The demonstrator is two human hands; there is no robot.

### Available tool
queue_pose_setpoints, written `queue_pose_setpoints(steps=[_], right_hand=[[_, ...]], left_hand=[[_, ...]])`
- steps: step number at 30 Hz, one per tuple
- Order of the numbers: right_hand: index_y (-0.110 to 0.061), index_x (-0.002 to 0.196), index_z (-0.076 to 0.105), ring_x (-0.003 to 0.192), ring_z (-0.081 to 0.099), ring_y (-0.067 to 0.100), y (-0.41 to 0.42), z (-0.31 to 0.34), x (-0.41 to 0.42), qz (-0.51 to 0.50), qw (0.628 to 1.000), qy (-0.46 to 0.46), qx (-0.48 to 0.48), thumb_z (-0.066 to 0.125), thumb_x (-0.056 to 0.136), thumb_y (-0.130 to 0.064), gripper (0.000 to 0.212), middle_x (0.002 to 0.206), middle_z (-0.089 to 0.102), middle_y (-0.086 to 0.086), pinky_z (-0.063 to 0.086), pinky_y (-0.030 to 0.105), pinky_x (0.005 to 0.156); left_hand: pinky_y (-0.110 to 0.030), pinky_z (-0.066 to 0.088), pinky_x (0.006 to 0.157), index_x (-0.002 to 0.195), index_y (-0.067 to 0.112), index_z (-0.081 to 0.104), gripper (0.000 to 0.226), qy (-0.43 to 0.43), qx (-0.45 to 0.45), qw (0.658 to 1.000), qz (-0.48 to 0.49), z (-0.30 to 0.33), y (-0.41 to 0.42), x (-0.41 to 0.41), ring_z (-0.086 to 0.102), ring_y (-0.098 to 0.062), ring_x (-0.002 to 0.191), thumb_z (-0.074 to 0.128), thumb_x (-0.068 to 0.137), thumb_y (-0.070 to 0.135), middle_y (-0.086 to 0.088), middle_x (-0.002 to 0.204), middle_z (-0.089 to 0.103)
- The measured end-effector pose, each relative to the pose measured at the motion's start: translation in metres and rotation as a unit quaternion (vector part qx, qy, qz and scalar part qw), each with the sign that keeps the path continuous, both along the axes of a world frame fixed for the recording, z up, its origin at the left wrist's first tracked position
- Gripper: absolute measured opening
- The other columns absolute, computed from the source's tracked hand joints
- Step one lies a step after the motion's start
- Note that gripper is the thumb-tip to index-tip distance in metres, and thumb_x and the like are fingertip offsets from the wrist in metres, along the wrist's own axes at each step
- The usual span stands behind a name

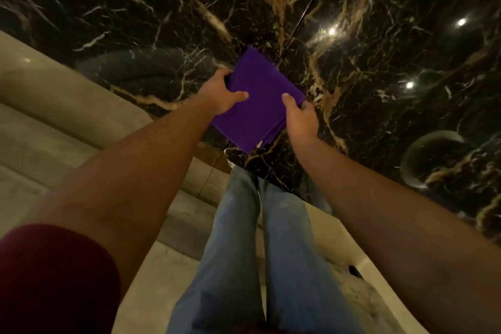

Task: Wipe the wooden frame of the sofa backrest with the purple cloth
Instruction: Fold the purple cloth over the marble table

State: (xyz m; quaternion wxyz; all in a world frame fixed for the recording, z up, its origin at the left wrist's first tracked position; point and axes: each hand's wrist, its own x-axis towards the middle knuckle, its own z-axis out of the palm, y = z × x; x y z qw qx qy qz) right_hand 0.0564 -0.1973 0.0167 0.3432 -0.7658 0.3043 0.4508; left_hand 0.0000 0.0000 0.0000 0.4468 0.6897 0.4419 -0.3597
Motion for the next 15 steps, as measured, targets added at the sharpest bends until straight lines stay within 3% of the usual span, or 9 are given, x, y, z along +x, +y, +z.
queue_pose_setpoints(steps=[3,6,10,13,15], right_hand=[[-0.015,0.155,0.044,0.129,0.059,0.03,0.006,-0.005,0.0,-0.038,0.999,0.018,0.021,0.073,0.09,-0.051,0.08,0.147,0.058,0.009,0.049,0.044,0.11],[-0.01,0.149,0.049,0.121,0.063,0.032,0.011,-0.006,0.003,-0.027,0.998,0.054,0.013,0.077,0.084,-0.051,0.081,0.137,0.063,0.011,0.051,0.049,0.107],[-0.009,0.128,0.062,0.095,0.067,0.023,0.012,0.0,0.008,0.018,0.996,0.075,0.034,0.079,0.086,-0.048,0.06,0.107,0.07,0.006,0.055,0.039,0.085],[-0.019,0.091,0.066,0.086,0.064,0.018,0.014,0.01,0.009,0.055,0.996,0.038,0.064,0.078,0.088,-0.042,0.026,0.09,0.068,-0.002,0.052,0.035,0.08],[-0.017,0.087,0.064,0.082,0.062,0.017,0.02,0.021,0.012,0.053,0.995,0.027,0.081,0.08,0.088,-0.039,0.027,0.087,0.068,0.0,0.047,0.032,0.073]], left_hand=[[-0.039,0.054,0.091,0.129,0.008,0.065,0.063,0.035,-0.009,0.999,-0.027,-0.003,-0.003,0.002,0.065,-0.028,0.108,0.078,0.086,0.052,-0.011,0.126,0.068],[-0.044,0.058,0.09,0.108,0.007,0.075,0.051,0.041,-0.031,0.998,-0.033,0.005,-0.011,0.003,0.07,-0.027,0.095,0.073,0.089,0.055,-0.013,0.109,0.074],[-0.044,0.056,0.096,0.111,0.007,0.075,0.044,0.041,-0.026,0.999,0.002,0.021,-0.01,0.005,0.07,-0.028,0.1,0.068,0.094,0.047,-0.011,0.109,0.074],[-0.043,0.053,0.1,0.115,0.007,0.073,0.037,0.018,-0.038,0.996,0.072,0.041,-0.005,0.007,0.068,-0.027,0.107,0.067,0.095,0.037,-0.009,0.116,0.071],[-0.042,0.053,0.096,0.112,0.006,0.073,0.033,-0.017,-0.035,0.992,0.12,0.059,-0.003,0.009,0.069,-0.027,0.106,0.066,0.094,0.031,-0.01,0.114,0.073]])
